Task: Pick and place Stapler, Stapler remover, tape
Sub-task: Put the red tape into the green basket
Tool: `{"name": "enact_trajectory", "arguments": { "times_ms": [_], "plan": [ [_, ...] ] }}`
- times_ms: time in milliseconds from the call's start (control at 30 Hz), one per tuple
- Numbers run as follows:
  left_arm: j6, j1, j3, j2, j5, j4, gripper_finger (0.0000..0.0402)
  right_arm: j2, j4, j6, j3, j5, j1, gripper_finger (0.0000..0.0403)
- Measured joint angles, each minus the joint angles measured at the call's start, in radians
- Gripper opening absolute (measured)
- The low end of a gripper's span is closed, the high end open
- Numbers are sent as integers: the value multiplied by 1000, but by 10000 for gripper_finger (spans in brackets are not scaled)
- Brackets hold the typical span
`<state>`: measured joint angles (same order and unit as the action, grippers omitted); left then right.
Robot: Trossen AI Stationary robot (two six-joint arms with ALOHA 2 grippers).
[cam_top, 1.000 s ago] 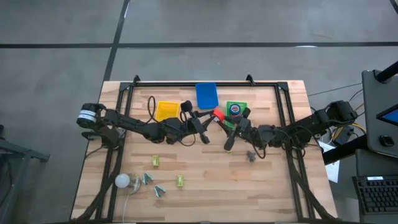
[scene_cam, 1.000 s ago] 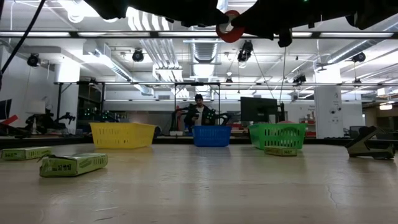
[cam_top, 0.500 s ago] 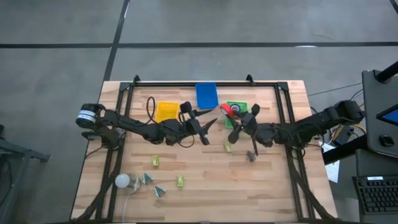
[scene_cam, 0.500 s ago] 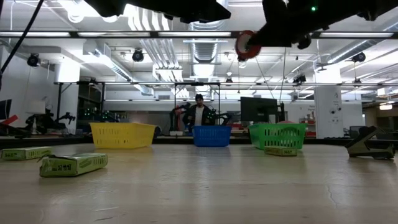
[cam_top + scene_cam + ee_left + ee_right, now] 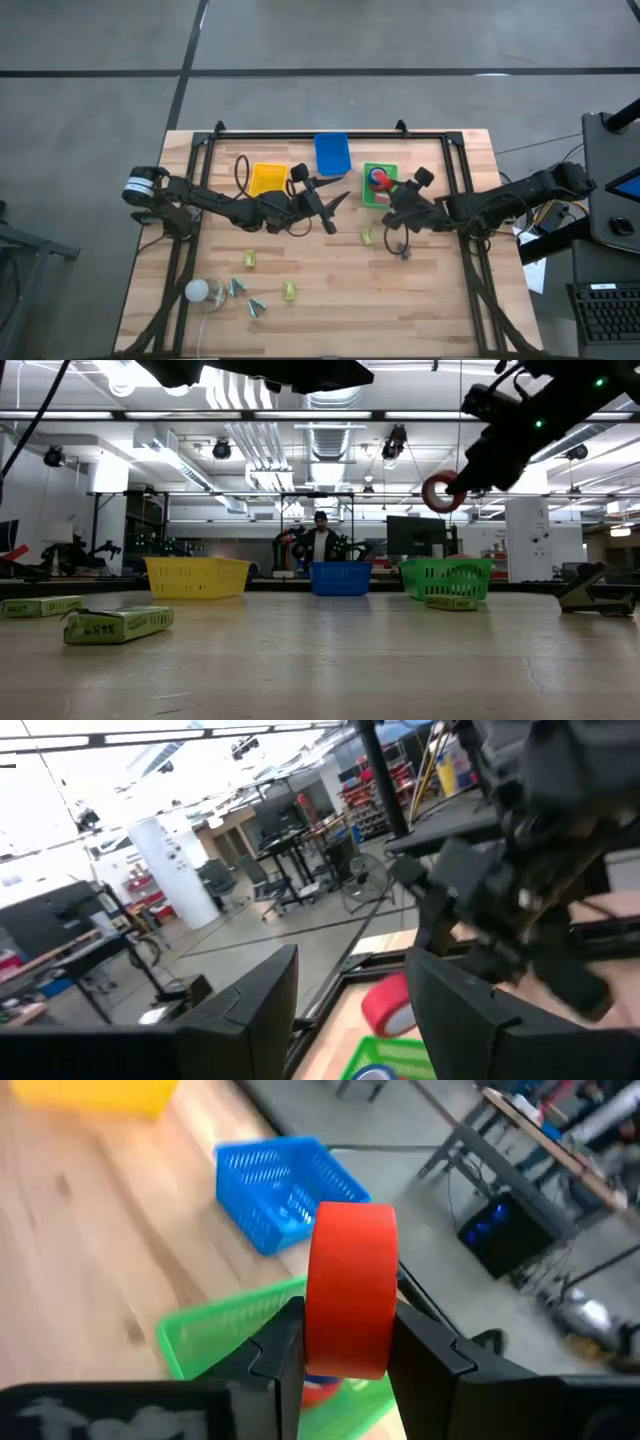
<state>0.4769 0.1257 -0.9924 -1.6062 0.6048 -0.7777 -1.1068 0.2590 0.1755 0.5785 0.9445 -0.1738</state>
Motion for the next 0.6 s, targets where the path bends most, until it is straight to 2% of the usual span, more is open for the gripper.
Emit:
{"name": "enact_trajectory", "arguments": {
  "times_ms": [167,600],
  "plan": [
    [-7,0,0,0,-14,-8,188,-65,0,-144,-3,-7,38,133],
    [-3,0,0,0,-13,3,188,-197,-1,-153,-6,-17,73,120]
  ]
}}
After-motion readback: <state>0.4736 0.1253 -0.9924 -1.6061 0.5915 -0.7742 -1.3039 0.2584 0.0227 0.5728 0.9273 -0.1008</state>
